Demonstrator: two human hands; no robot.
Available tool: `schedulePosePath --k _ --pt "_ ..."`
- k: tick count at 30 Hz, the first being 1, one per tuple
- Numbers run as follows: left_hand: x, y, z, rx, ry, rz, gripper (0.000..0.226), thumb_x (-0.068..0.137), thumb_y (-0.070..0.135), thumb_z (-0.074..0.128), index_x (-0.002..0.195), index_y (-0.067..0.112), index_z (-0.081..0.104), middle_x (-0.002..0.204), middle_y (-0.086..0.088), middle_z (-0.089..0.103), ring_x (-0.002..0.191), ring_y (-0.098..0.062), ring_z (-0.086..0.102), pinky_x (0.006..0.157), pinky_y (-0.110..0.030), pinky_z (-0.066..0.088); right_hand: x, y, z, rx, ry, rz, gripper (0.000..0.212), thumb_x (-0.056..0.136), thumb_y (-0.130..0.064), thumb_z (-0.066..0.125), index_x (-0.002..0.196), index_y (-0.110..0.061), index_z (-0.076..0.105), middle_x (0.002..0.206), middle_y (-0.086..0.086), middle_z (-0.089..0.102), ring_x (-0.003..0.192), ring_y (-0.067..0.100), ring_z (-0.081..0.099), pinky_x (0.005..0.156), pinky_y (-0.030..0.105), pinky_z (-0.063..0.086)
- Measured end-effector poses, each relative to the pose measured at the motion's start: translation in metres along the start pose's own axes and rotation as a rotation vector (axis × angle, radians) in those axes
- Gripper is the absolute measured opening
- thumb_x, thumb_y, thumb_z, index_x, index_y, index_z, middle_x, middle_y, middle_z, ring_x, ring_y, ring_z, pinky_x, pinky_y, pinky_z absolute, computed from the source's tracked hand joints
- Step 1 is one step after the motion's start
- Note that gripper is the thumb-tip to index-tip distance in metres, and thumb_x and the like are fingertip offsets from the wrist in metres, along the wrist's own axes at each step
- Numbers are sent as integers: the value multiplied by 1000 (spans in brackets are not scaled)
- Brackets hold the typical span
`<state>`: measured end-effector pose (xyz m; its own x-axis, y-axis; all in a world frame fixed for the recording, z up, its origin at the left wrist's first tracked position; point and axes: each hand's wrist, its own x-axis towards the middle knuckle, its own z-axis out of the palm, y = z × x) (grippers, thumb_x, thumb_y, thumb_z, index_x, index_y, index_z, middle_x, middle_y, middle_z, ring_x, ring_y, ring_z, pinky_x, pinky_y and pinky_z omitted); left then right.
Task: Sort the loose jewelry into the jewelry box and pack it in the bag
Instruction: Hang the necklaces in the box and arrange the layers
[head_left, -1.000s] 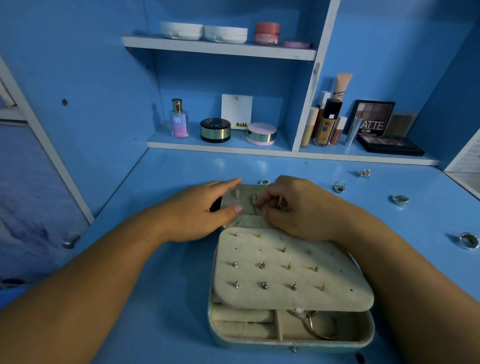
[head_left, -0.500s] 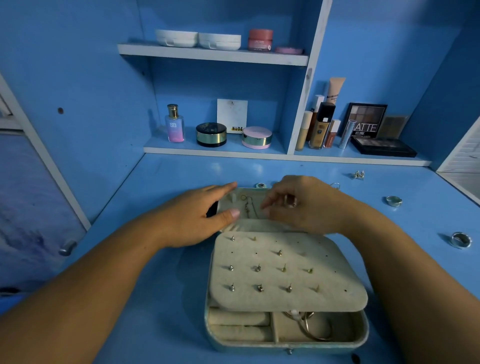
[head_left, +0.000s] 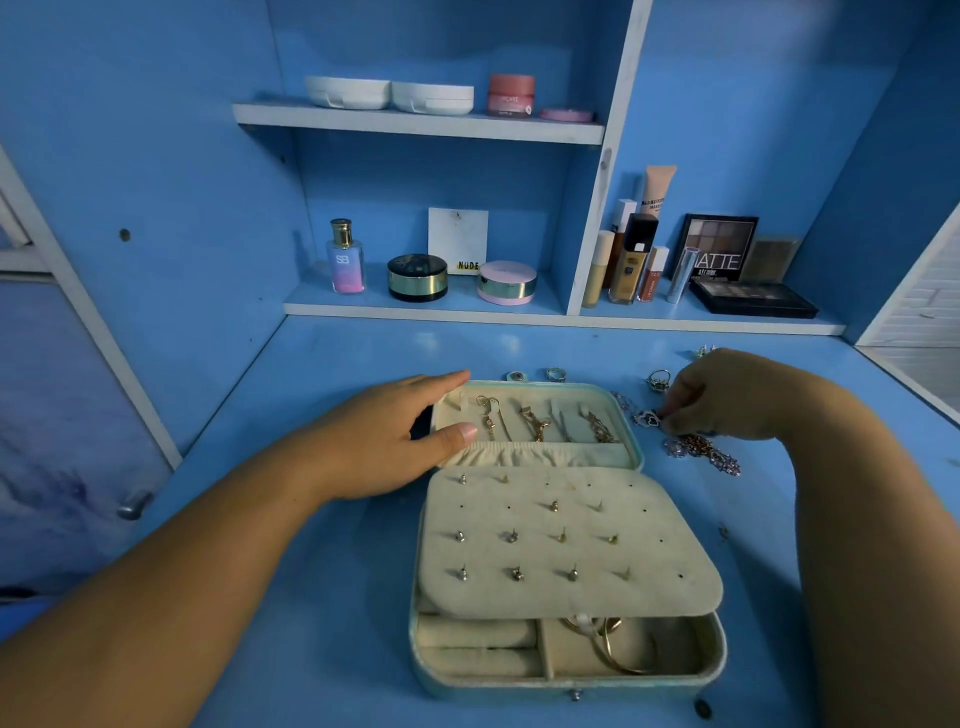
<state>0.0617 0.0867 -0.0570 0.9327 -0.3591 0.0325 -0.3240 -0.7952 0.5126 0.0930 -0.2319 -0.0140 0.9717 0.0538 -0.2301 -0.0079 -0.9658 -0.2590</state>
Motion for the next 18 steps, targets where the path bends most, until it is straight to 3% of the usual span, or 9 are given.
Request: schedulePosePath --k 4,7,11,15,18 --pt "0 0 1 -5 4 -1 64 91 55 51 150 41 28 153 23 31 140 3 29 112 -20 27 1 -1 2 -57 -2 -7 12 86 -30 67 78 -22 70 82 3 68 71 15 58 75 34 48" --pt "1 -2 0 -6 9 4 64 91 56 51 150 41 29 153 22 32 140 3 29 113 -23 28 0 2 -1 -79 -7 8 25 92 -31 59 85 -11 71 83 10 69 68 18 56 73 35 48" --pt "1 -2 1 -6 12 4 64 91 56 51 149 41 29 153 22 33 139 2 30 113 -25 30 -1 6 -4 -11 -19 24 26 89 -22 59 78 0 69 73 13 69 60 17 51 64 31 45" --pt "1 -3 1 -12 9 5 65 90 57 51 149 42 29 153 22 32 140 3 29 113 -23 28 -3 7 -8 64 113 30 9 86 -18 62 81 -12 68 78 8 67 67 18 56 71 36 51" --pt "1 -3 1 -17 5 2 65 89 59 50 149 43 28 153 23 31 140 2 29 114 -25 29 -6 8 -10 71 28 54 11 85 -25 67 82 -15 70 76 4 68 65 15 56 69 31 48"
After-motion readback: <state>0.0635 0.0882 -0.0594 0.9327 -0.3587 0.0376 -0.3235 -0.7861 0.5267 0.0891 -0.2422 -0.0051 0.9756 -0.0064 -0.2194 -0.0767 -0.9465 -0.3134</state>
